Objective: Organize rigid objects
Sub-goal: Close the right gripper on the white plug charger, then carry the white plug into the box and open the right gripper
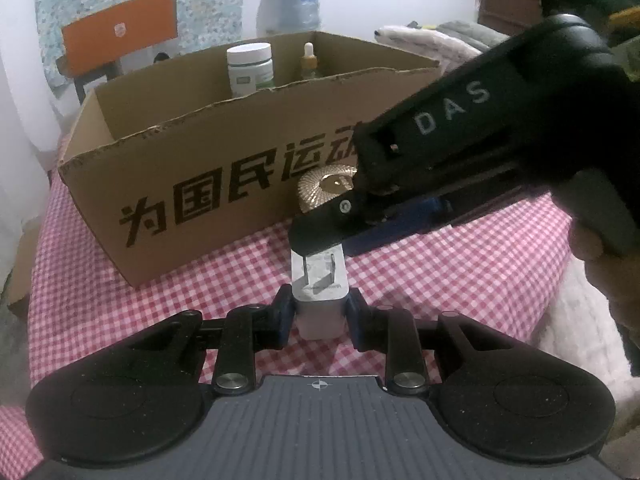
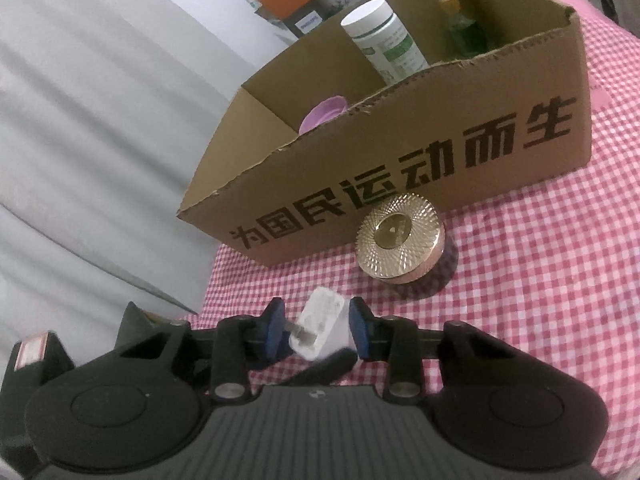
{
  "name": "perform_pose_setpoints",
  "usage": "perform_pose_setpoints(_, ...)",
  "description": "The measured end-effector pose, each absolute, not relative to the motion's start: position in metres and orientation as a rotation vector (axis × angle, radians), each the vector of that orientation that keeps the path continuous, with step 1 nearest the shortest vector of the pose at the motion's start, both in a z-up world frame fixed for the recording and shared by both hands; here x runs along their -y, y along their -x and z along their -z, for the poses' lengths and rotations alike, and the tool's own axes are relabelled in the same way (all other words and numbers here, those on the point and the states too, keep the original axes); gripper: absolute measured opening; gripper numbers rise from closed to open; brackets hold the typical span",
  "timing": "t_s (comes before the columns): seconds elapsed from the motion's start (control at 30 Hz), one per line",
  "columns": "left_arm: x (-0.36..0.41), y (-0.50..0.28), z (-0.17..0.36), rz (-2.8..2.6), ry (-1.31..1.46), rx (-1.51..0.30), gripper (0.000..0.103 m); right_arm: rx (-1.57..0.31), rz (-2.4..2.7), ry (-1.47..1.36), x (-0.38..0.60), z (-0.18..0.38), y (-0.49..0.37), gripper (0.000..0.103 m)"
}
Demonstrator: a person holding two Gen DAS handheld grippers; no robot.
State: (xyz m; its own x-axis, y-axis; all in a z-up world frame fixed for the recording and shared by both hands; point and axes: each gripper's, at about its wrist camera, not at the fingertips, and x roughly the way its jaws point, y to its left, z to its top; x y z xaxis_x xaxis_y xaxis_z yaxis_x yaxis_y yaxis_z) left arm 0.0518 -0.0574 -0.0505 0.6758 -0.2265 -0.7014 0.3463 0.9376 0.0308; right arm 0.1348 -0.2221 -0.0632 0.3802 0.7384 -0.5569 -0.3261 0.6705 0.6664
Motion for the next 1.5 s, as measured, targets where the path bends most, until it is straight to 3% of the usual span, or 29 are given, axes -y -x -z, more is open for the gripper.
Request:
perform_pose_setpoints(0.27,0.055,-0.056,0.051,0.361,-0.165,-0.756,0.027,-0.969,-0.687,-0.543,0.226,0.069,-0.140,0.031)
perform_pose_setpoints(0.97,0.054,-0.062,0.057,0.365,-0.105,-0.787,0.026,-0.984,-0.659,-0.565,0.230,0.079,-0.137,0.031)
perform_pose_setpoints(1.23,0.052,-0.046,0.018,0.347,-0.137,-0.685,0.026,-0.944,-0.694,-0.565,0.231,0.059,-0.125,0.031)
perform_pose_setpoints(1.5,0.050,-0.055,-0.041,0.321,-0.176,-0.526,0.026,-0.770,-0.769,-0.494,0.230,-0.008,-0.121,0.031)
